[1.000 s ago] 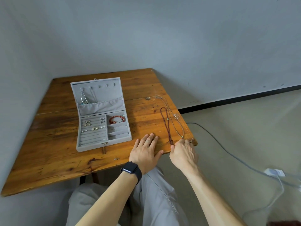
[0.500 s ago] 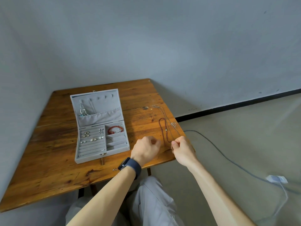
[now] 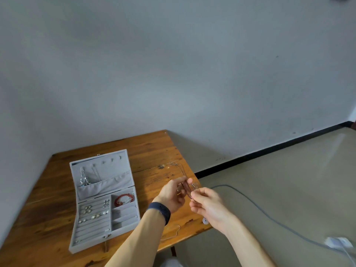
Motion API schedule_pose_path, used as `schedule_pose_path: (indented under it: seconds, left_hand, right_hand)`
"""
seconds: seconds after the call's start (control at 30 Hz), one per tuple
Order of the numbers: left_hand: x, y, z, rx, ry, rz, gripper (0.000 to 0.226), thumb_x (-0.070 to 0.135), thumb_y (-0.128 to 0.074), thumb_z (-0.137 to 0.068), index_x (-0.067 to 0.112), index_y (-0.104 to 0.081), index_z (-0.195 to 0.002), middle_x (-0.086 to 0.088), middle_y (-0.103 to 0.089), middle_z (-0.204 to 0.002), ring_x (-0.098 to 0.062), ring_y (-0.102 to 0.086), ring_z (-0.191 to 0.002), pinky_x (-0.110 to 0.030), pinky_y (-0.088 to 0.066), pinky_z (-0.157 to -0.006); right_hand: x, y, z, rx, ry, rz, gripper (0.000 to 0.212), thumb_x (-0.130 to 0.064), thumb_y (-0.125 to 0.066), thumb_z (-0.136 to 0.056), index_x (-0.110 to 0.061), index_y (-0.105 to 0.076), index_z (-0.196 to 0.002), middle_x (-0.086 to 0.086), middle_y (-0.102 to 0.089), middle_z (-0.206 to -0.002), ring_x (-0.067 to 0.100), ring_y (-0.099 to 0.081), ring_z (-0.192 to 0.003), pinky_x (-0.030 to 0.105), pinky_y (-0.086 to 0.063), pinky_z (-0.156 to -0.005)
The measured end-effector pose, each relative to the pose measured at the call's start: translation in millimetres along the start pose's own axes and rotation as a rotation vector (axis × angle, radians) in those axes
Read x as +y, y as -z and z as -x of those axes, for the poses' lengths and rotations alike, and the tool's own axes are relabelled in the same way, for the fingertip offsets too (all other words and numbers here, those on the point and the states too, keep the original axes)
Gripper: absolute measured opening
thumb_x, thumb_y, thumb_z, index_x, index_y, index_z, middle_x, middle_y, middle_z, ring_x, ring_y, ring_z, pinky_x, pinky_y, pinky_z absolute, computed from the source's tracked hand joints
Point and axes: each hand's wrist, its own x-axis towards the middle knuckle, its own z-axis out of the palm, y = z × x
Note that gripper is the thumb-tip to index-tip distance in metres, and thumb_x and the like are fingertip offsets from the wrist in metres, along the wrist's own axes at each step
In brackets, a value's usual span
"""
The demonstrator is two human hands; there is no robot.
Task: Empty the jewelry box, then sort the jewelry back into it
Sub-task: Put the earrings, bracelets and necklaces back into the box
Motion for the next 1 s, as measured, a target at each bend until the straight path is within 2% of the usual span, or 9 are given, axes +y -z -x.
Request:
schedule_pose_path:
  seconds: [0.1, 0.2, 0.4, 0.6, 0.73, 0.8, 0.87, 0.9, 1.0]
  left_hand:
    - [16, 5, 3, 0.031, -0.094, 0.037, 0.017, 0.028, -0.062, -0.098, 0.015, -0.071, -0.102, 0.008, -0.070, -0.080, -0.004, -0.041, -0.049, -0.018, -0.027, -0.041]
    - [35, 19, 10, 0.082, -0.170, -0.018, 0.020, 0.030, -0.061, -0.099, 0.014, -0.072, -0.103, 0.007, -0.074, -0.089, -0.004, -0.044, -0.052, -0.017, -0.028, -0.043]
    - [70, 83, 36, 0.195, -0.236, -0.105, 0.028, 0.037, -0.059, -0.099, 0.014, -0.075, -0.097, 0.010, -0.063, -0.076, -0.004, -0.044, -0.054, -0.016, -0.030, -0.041]
    - [69, 149, 70, 0.254, -0.254, -0.052, 0.025, 0.038, -0.062, -0.096, 0.017, -0.068, -0.108, 0.013, -0.064, -0.069, -0.004, -0.045, -0.054, -0.016, -0.030, -0.042]
    - [58, 184, 93, 0.294, -0.282, -0.097, 0.029, 0.043, -0.068, -0.091, 0.016, -0.073, -0.100, 0.009, -0.069, -0.076, -0.004, -0.048, -0.053, -0.018, -0.034, -0.045]
    - [52, 198, 104, 0.434, -0.380, -0.437, 0.039, 0.050, -0.072, -0.085, 0.012, -0.077, -0.089, 0.003, -0.072, -0.080, -0.007, -0.049, -0.056, -0.022, -0.038, -0.051]
    - [51, 212, 117, 0.483, -0.433, -0.785, 0.045, 0.055, -0.072, -0.082, 0.011, -0.077, -0.079, 0.001, -0.067, -0.070, -0.012, -0.053, -0.062, -0.024, -0.044, -0.061]
    - [53, 218, 125, 0.434, -0.409, -0.799, 0.046, 0.058, -0.073, -0.080, 0.012, -0.074, -0.074, 0.000, -0.063, -0.066, -0.015, -0.054, -0.066, -0.027, -0.044, -0.067]
    - [60, 241, 149, 0.206, -0.331, -0.484, 0.052, 0.064, -0.087, -0.055, 0.021, -0.057, -0.056, -0.004, -0.054, -0.068, -0.021, -0.064, -0.079, -0.037, -0.044, -0.084]
  right_hand:
    - [6, 7, 10, -0.060, 0.002, 0.019, 0.021, -0.005, -0.068, -0.091, -0.001, -0.065, -0.112, 0.006, -0.065, -0.080, 0.013, -0.063, -0.071, 0.023, -0.054, -0.068]
    - [18, 15, 17, -0.073, 0.027, 0.076, 0.021, -0.011, -0.070, -0.091, -0.007, -0.069, -0.112, 0.003, -0.067, -0.078, 0.013, -0.063, -0.073, 0.025, -0.054, -0.074]
    - [30, 9, 20, -0.033, 0.097, 0.269, 0.011, -0.023, -0.070, -0.092, -0.021, -0.075, -0.102, -0.001, -0.070, -0.081, 0.010, -0.065, -0.074, 0.031, -0.058, -0.082]
    - [37, -23, 19, -0.109, 0.106, 0.414, 0.011, -0.031, -0.069, -0.092, -0.027, -0.075, -0.101, -0.002, -0.073, -0.084, 0.009, -0.068, -0.078, 0.031, -0.059, -0.085]
    - [42, -43, 21, -0.134, 0.090, 0.496, 0.013, -0.035, -0.066, -0.095, -0.027, -0.073, -0.104, -0.004, -0.072, -0.085, 0.006, -0.067, -0.077, 0.022, -0.057, -0.081]
    - [44, -50, 20, -0.149, 0.093, 0.509, 0.013, -0.033, -0.064, -0.096, -0.026, -0.072, -0.104, -0.003, -0.070, -0.084, 0.007, -0.066, -0.077, 0.025, -0.057, -0.082]
    - [44, -54, 16, -0.158, 0.103, 0.530, 0.012, -0.030, -0.062, -0.097, -0.025, -0.070, -0.105, -0.001, -0.069, -0.085, 0.008, -0.065, -0.077, 0.028, -0.058, -0.084]
    - [43, -55, 13, -0.149, 0.112, 0.548, 0.012, -0.030, -0.061, -0.098, -0.025, -0.069, -0.105, 0.000, -0.069, -0.087, 0.009, -0.065, -0.078, 0.028, -0.057, -0.083]
    - [36, -57, 3, -0.105, 0.155, 0.611, 0.012, -0.030, -0.057, -0.100, -0.025, -0.067, -0.104, 0.001, -0.069, -0.091, 0.011, -0.065, -0.078, 0.030, -0.057, -0.082]
